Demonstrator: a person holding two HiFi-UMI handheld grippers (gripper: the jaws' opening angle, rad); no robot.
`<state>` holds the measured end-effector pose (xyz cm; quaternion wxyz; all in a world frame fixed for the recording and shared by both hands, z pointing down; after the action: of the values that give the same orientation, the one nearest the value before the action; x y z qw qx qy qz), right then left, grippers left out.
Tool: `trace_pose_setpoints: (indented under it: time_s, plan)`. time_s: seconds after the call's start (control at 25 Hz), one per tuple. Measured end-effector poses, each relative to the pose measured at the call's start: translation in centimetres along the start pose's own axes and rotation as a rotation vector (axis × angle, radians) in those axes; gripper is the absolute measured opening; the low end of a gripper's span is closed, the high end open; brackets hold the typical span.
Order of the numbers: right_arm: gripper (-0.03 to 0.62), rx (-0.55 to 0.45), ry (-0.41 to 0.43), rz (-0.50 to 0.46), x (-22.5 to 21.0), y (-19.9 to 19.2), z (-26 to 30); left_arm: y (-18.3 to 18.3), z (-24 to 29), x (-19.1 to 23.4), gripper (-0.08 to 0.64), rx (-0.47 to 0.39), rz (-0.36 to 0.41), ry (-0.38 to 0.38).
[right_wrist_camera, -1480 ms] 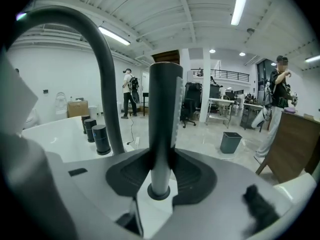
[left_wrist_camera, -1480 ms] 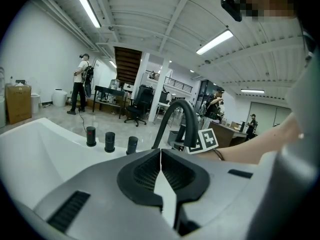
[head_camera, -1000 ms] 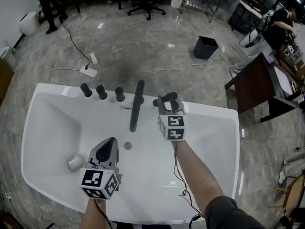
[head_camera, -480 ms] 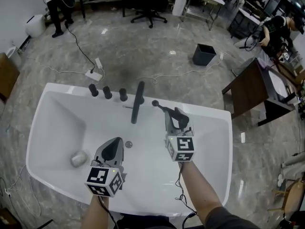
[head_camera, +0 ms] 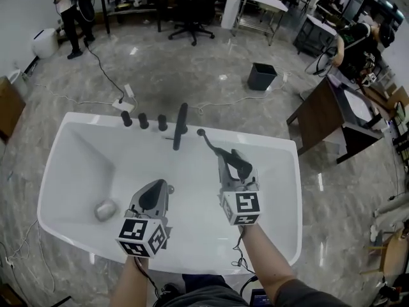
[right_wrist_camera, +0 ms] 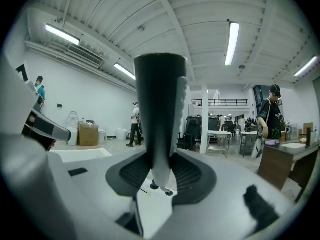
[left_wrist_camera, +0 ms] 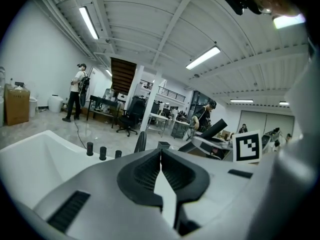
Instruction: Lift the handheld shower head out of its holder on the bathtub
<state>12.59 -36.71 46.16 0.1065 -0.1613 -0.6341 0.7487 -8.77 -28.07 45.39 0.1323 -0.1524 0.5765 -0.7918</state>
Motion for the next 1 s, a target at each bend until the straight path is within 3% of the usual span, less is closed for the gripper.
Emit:
trace_pose_setpoints:
  time_s: [0.32, 0.6, 1.0]
  plan:
    - [0.141, -0.018, -0.034, -0.019, 4.1, 0.8, -9.1, 0.5, -8.2, -2.5, 0.015, -0.034, 0.041, -0.032]
    - [0.141, -0.011, -0.088, -0.001, 6.7, 0.6, -15.4, -0.2, -15.0, -3.7, 0.015, -0.042, 0.02, -0.045]
    - [0.141, -0.041, -0.089, -0.02, 11.3, 1.8, -23.1, 0.3, -22.1, -6.6, 0.015, -0.095, 0.053, -0.091]
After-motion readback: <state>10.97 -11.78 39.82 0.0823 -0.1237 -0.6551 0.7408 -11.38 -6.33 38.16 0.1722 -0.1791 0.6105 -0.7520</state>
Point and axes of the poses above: the fingertips, and each gripper's own axes: z forward along the fingers, x to its left, y out of its top, the point moved 6 cm from there along -z, backward along the fingers, and after that the axes turned 12 degrees about z, right-handed, at the moved point
